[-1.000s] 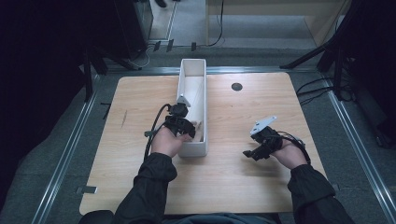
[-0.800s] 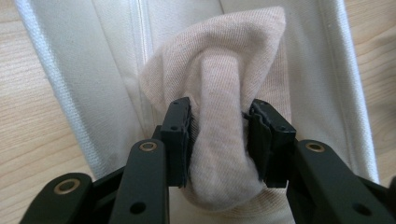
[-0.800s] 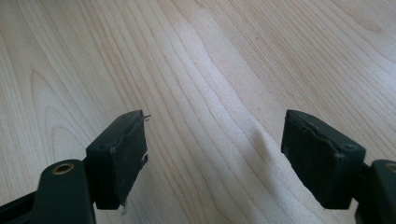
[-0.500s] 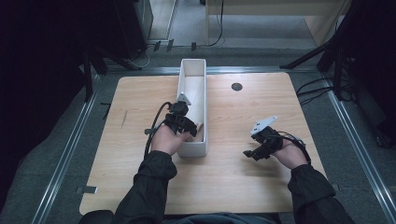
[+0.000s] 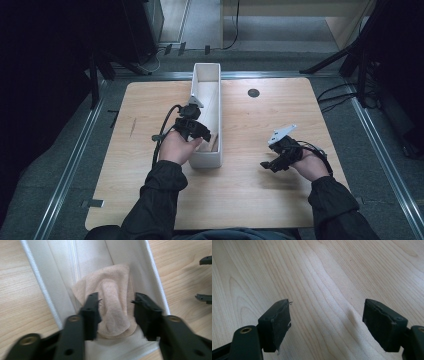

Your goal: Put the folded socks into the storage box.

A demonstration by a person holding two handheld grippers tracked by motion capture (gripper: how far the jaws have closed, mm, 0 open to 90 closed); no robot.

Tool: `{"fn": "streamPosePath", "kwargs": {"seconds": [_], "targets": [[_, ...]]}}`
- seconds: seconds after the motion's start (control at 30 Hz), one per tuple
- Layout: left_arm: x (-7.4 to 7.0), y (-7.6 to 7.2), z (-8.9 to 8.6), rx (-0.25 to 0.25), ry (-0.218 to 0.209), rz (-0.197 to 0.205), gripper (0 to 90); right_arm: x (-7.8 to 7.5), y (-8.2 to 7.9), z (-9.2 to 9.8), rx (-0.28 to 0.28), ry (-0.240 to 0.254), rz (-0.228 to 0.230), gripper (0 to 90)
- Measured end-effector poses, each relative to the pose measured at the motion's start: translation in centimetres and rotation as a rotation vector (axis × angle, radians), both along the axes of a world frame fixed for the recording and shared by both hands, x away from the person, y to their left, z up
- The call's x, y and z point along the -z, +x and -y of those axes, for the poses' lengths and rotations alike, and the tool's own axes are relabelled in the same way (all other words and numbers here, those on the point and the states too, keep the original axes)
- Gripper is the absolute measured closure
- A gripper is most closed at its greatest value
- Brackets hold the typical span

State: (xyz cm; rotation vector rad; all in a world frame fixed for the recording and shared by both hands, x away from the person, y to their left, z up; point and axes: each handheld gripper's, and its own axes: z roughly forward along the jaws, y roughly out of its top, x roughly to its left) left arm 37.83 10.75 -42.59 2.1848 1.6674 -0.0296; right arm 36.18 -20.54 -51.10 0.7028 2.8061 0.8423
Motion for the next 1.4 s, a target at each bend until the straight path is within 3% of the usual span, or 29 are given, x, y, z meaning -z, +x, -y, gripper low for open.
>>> {"fn": "streamPosePath", "kwargs": {"seconds": [0.07,0.1,0.23,0.8,1.2,1.4], "targets": [[0.2,0.0,0.1,0.007,-0.004,-0.003,63.5,0.0,0.0,0.0,0.001,0.001,-0.001,22.6],[0.4,0.0,0.2,0.009,-0.007,-0.004,70.2,0.0,0.0,0.0,-0.001,0.003,0.001,22.6],[1.5,-0.1,0.5,0.01,-0.004,-0.02,76.1,0.0,0.0,0.0,0.0,0.002,-0.001,22.7],[4.3,0.7,2.0,0.015,0.022,-0.045,76.7,-0.1,-0.1,0.0,-0.008,0.001,0.0,22.9],[5.2,1.0,2.2,-0.014,0.027,-0.034,76.9,0.0,-0.1,0.0,-0.015,-0.009,0.006,22.9],[5.6,1.3,2.3,-0.02,0.035,-0.049,77.7,0.0,-0.1,-0.1,-0.019,-0.015,0.007,22.9]]}}
